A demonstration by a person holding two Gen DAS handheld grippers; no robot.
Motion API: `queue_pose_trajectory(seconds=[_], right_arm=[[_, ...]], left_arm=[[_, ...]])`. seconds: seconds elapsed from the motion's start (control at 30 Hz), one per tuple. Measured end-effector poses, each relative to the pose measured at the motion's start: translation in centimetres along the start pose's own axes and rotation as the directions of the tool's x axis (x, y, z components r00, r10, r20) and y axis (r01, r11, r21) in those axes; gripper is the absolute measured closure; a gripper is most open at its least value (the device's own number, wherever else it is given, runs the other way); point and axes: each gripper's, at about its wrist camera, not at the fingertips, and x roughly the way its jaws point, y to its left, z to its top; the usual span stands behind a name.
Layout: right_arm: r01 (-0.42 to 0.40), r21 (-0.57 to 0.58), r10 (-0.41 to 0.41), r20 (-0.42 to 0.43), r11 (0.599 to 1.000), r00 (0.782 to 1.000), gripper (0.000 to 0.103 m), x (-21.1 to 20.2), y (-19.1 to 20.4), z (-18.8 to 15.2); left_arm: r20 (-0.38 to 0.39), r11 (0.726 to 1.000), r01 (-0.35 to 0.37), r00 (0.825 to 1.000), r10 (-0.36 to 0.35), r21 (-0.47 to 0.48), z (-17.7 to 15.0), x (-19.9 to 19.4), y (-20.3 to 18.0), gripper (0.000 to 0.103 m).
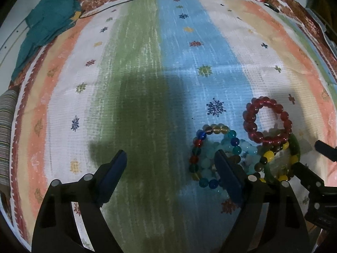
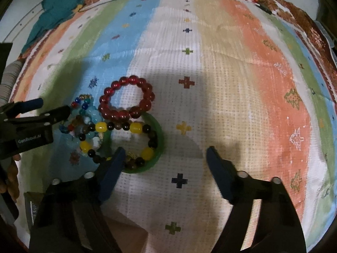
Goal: Organize jewelry
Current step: 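Lower both tools over the bracelets, right tool above the yellow-black bracelet, then close the right tool on the yellow-and-black bead bracelet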
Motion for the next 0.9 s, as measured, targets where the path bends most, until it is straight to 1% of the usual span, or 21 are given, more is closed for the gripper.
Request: queue_pose_trajectory(seconds=[0.1,0.17,0.27,0.4,0.53,0.6,0.7,0.8,0.9], right_arm=[[0.027,-0.012,-0.027,-0.004,1.000,1.000,0.033,0.4,0.3,0.2],[0.037,-0.021,-0.037,-0.007,0.999,0.999,0.034,0.7,0.4,0.3],[0.069,-0.046,-0.070,-0.012,0.997,0.997,0.036,1.0,0.8,0.4],[0.080,-0.058,-0.081,-0.024,0.995,0.996,0.042,1.0,1.2,0.7],[0.081,-0.064,-0.083,-0.031,0.995,0.996,0.054,0.8,1.3,0.7],[0.078,-0.061,-0.080,-0.034,0.995,0.996,0.057,0.7,1.2,0.7],[0.079,-0.056,-0.081,-0.035,0.995,0.996,0.065,0.6,1.1,0.8],[0.046,-0.044,-0.047,-0.041,0.998,0.998,0.075,0.6,1.1,0.8],[0.032,-0.044,-0.034,-0.043,0.999,0.998,0.083,0.6,1.3,0.8]], left_arm=[[-0.005,1.000,-0.009,1.000,0.009,0.006,0.2,0.5,-0.1,0.020],[-0.003,1.000,-0.014,1.000,0.014,0.008,0.4,0.9,0.1,0.017],[0.000,1.000,-0.008,1.000,0.008,-0.001,0.6,1.1,0.2,0.017],[-0.001,1.000,0.002,1.000,-0.002,-0.013,0.6,1.2,0.3,0.017],[-0.006,1.000,0.010,1.000,-0.010,-0.024,0.7,1.2,0.5,0.017],[-0.008,1.000,0.012,1.000,-0.012,-0.025,0.7,1.3,0.5,0.017],[-0.010,1.000,0.014,1.000,-0.014,-0.024,0.9,1.3,0.6,0.017],[-0.011,1.000,0.012,1.000,-0.013,-0.026,0.8,1.3,0.5,0.016],[-0.011,1.000,0.010,1.000,-0.010,-0.025,0.8,1.3,0.4,0.016]])
